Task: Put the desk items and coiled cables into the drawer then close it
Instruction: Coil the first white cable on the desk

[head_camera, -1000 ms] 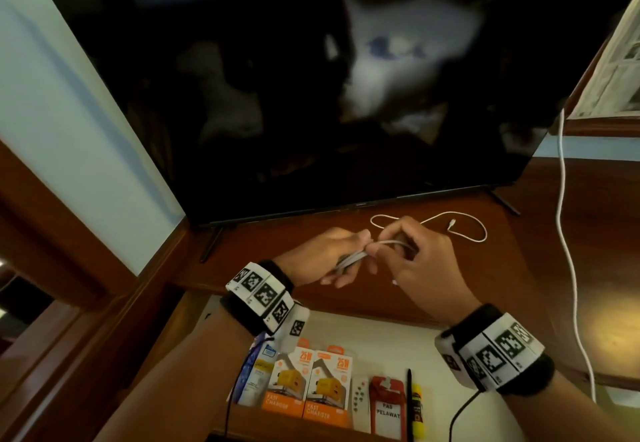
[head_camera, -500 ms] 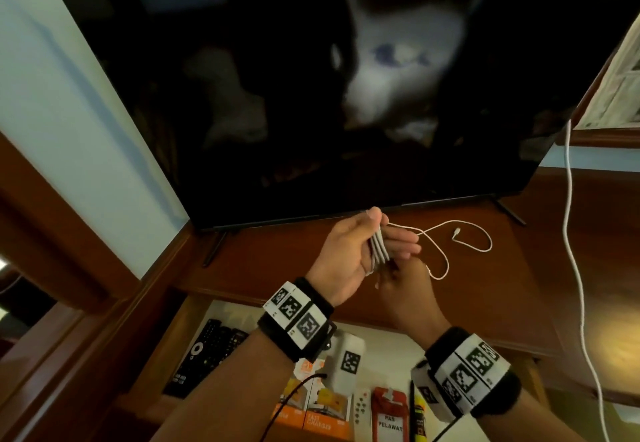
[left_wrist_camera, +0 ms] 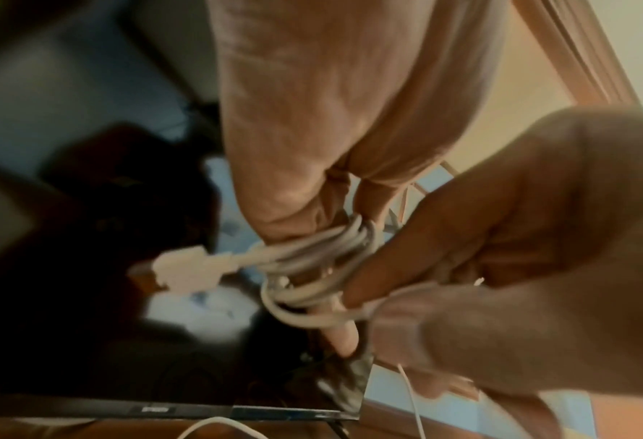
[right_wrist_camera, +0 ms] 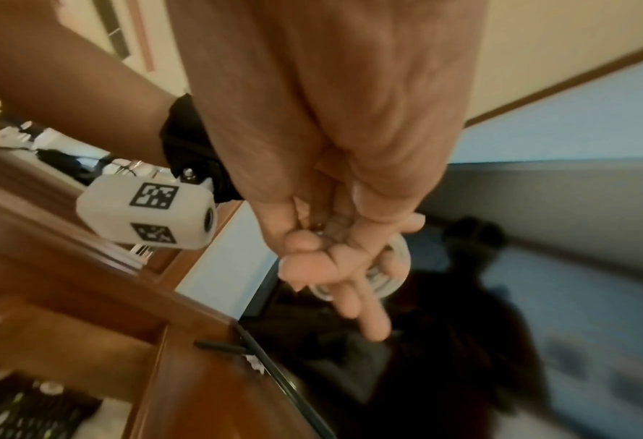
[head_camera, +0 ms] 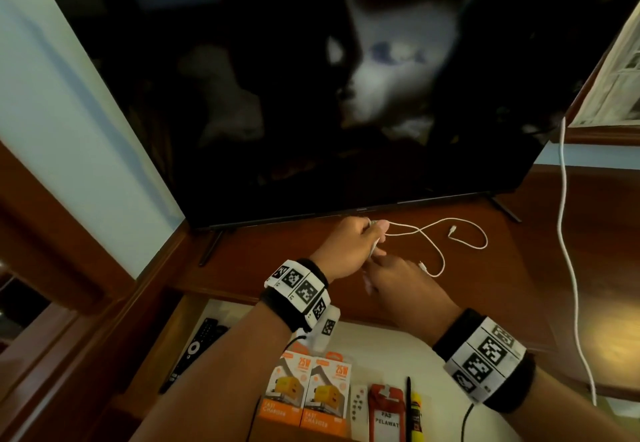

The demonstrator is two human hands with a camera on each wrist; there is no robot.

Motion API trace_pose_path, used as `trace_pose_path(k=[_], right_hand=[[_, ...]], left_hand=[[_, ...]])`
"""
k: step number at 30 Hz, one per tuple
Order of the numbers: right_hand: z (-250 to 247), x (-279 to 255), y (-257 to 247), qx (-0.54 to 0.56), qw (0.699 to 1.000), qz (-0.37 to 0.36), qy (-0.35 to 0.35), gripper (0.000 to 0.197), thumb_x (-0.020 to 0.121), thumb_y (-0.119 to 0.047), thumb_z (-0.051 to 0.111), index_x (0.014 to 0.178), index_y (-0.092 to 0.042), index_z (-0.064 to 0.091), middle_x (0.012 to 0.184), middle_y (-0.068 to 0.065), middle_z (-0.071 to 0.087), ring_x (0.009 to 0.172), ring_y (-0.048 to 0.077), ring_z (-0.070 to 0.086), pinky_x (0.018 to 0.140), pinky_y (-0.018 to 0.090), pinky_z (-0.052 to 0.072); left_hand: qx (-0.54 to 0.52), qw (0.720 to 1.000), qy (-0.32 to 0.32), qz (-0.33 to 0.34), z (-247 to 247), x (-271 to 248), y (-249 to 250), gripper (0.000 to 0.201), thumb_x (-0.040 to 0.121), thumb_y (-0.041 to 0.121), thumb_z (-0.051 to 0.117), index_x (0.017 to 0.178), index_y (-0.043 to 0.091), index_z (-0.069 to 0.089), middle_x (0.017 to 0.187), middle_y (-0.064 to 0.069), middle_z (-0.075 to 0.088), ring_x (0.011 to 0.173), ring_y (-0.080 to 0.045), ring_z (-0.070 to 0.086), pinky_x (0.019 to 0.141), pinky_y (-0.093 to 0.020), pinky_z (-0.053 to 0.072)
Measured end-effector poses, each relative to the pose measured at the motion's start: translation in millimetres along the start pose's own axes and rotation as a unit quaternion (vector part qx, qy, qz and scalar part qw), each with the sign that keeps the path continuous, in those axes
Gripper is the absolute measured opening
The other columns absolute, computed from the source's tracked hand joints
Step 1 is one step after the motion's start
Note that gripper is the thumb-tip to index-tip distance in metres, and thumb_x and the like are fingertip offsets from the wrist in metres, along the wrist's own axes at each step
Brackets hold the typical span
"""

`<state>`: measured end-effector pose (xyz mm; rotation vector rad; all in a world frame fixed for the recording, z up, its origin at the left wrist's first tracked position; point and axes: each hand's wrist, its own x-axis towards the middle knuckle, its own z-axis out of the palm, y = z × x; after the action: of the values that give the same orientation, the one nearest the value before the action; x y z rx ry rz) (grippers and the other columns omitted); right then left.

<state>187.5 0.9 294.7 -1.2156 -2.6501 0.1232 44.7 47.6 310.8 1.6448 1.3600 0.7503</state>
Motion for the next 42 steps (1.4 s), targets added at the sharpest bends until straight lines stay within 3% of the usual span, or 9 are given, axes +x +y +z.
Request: trace_pose_path(k=[7,11,15,20,24,30,33,38,42], right_hand=[[-6.4,0.8,17.6,-0.127,0.972,-0.171,0.097,0.018,0.081,-0.017,0.074,0.099,-0.016,0.074,0.102,0.007,0.065,0.096,0.023,0.061,0.079,0.035,0.059],[-1.1,0.6,17.0,0.005,0.985,-0.086,0.15,0.028,0.098,-0.043,0.05,0.101,-0.021,0.068,0.115,0.003,0.052,0.098,0.018,0.052,0.077,0.029,0.056],[6.7,-2.3,10.9,0.124,0.969,0.0,0.212,0.034,0.102,-0.043,0.045,0.107,-0.015,0.065,0.123,0.002,0.05,0.09,0.009,0.057,0.071,0.025,0.058],[5.0,4.9,14.4,0.176,0.951,0.058,0.249,0.027,0.1,-0.039,0.049,0.109,-0.017,0.063,0.119,-0.003,0.048,0.094,0.002,0.053,0.078,0.014,0.055],[7.0,8.4,15.1,0.206,0.925,0.098,0.303,0.022,0.099,-0.034,0.057,0.102,-0.013,0.065,0.109,-0.003,0.049,0.087,0.001,0.053,0.074,0.007,0.048],[6.9,22.4,16.9,0.284,0.812,0.25,0.444,0.016,0.098,-0.026,0.063,0.087,-0.014,0.061,0.098,0.004,0.055,0.08,-0.004,0.052,0.072,0.009,0.047],[8.1,27.1,14.5,0.302,0.799,0.267,0.446,0.017,0.097,-0.027,0.065,0.09,-0.012,0.066,0.098,0.006,0.057,0.079,-0.002,0.053,0.072,0.004,0.042],[7.3,18.1,13.2,0.283,0.83,0.209,0.433,0.007,0.097,-0.021,0.067,0.096,-0.015,0.07,0.102,0.001,0.06,0.087,-0.008,0.055,0.075,0.004,0.042],[0.2,8.1,22.9,0.262,0.869,0.157,0.39,0.005,0.097,-0.02,0.066,0.098,-0.018,0.071,0.102,-0.004,0.06,0.088,-0.001,0.059,0.072,0.012,0.048]], left_hand=[[0.006,0.985,-0.168,-0.04,-10.7,-9.4,-3.8,0.077,0.111,0.052,0.025,0.073,-0.003,0.063,0.053,-0.011,0.06,0.047,-0.013,0.062,0.051,-0.02,0.046],[-0.14,0.972,-0.182,-0.055,-10.0,-19.6,8.6,0.084,0.107,0.061,0.013,0.078,0.003,0.066,0.047,-0.002,0.057,0.041,-0.01,0.06,0.048,-0.022,0.05],[-0.282,0.949,-0.121,-0.068,-3.0,-15.8,7.2,0.075,0.11,0.051,0.027,0.051,0.02,0.06,0.041,0.007,0.043,0.034,-0.007,0.035,0.045,-0.018,0.022],[-0.332,0.941,0.007,-0.067,10.1,-19.1,11.9,0.042,0.11,0.025,0.041,0.075,0.013,0.061,0.056,0.006,0.058,0.052,-0.007,0.057,0.06,-0.023,0.046],[-0.378,0.923,-0.004,-0.074,9.1,-17.9,15.7,0.032,0.108,0.023,0.04,0.09,0.007,0.061,0.056,0.004,0.053,0.055,-0.009,0.053,0.068,-0.031,0.044],[-0.445,0.89,-0.061,-0.074,22.4,-30.9,9.2,0.043,0.109,0.034,0.042,0.127,0.004,0.067,0.114,-0.022,0.069,0.097,-0.028,0.064,0.085,-0.042,0.048],[-0.477,0.878,-0.006,-0.048,32.0,-27.8,1.1,0.042,0.11,0.027,0.042,0.13,-0.004,0.061,0.122,-0.03,0.063,0.106,-0.035,0.058,0.09,-0.047,0.046],[-0.234,0.968,0.09,0.004,25.9,-19.1,-0.9,0.031,0.111,0.024,0.042,0.103,0.011,0.068,0.079,0.003,0.055,0.069,-0.013,0.051,0.061,-0.029,0.041],[-0.066,0.994,0.056,0.065,7.1,-17.5,-3.7,0.026,0.111,0.019,0.042,0.127,0.019,0.062,0.11,0.005,0.068,0.096,-0.002,0.062,0.086,-0.021,0.046]])
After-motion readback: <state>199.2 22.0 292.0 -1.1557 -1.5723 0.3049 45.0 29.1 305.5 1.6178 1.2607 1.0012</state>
